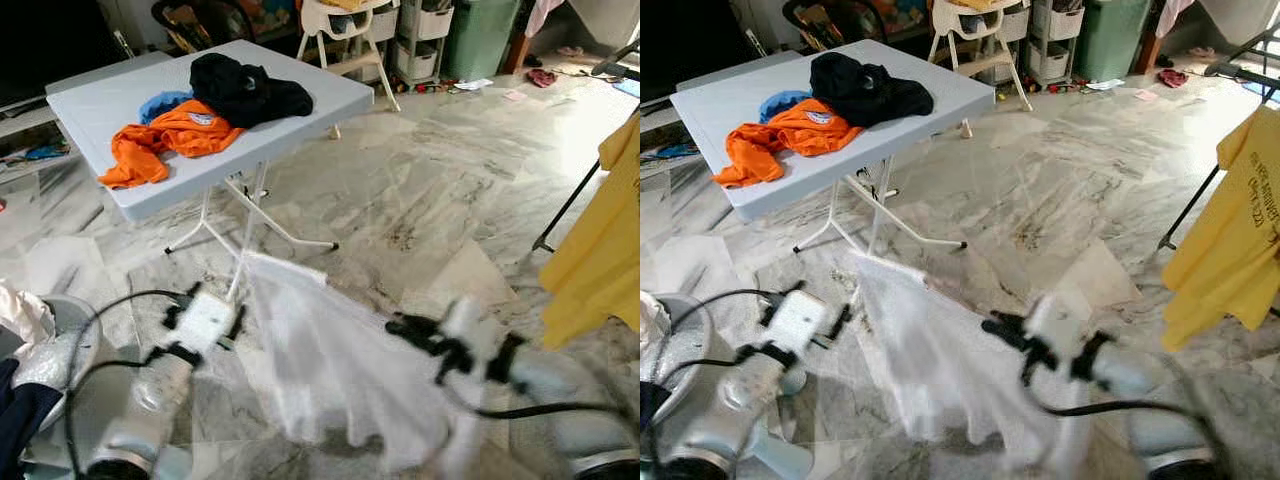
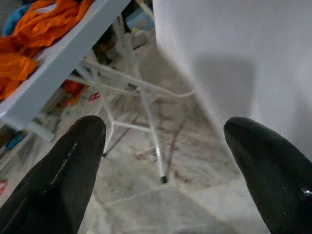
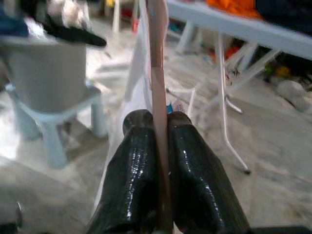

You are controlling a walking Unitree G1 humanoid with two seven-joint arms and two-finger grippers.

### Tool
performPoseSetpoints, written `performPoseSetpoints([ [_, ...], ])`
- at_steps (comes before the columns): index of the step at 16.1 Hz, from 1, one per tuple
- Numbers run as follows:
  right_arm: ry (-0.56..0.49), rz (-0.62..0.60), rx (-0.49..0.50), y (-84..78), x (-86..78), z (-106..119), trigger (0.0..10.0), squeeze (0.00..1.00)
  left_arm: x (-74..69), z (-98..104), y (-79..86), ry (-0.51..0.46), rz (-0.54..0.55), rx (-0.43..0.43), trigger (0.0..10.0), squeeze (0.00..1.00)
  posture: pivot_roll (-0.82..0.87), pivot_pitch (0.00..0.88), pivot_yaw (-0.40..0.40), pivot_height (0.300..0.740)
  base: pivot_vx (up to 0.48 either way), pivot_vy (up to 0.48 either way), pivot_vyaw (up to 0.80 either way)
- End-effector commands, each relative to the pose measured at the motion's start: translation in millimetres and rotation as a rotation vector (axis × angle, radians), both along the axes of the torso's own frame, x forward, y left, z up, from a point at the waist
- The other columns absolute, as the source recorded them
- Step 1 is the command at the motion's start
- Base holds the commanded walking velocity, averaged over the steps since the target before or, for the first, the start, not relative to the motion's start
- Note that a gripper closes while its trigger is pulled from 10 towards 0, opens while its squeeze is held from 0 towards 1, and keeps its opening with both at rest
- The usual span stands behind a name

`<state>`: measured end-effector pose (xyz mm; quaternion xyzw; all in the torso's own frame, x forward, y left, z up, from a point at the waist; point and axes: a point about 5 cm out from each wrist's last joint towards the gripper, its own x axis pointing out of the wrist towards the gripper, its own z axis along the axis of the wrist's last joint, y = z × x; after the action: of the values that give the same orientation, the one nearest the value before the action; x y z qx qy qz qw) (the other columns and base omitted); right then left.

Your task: Hang hanger

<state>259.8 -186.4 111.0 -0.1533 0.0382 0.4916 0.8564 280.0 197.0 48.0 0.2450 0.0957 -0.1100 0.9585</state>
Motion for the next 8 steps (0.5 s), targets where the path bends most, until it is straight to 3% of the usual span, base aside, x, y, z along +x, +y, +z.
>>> performPoseSetpoints([
  [1,0.022,0.106,0.023,-1.6,-4.6,20,10.0,0.00,1.6,-4,9.4,0.042,-0.006,-0.012,10.0,0.00,-0.08,0.000,0.068,0.740,0.000,0.000,0.00],
  [3,0.053,0.157,0.017,-3.0,-10.6,24,10.0,0.00,1.9,-6,6.1,0.055,-0.041,-0.031,10.0,0.00,-0.09,0.000,0.071,0.740,0.000,0.000,0.00],
  [5,0.140,0.279,0.010,-5.1,-26.7,28,10.0,0.00,8.4,-1,1.1,0.029,-0.060,-0.082,10.0,0.00,-0.10,0.000,0.072,0.740,0.000,0.000,0.00],
  [8,0.177,0.294,0.008,-7.8,-30.2,30,10.0,0.00,12.2,3,-9.1,0.025,-0.101,-0.185,10.0,0.00,-0.10,0.000,0.073,0.740,0.000,0.000,0.00],
])
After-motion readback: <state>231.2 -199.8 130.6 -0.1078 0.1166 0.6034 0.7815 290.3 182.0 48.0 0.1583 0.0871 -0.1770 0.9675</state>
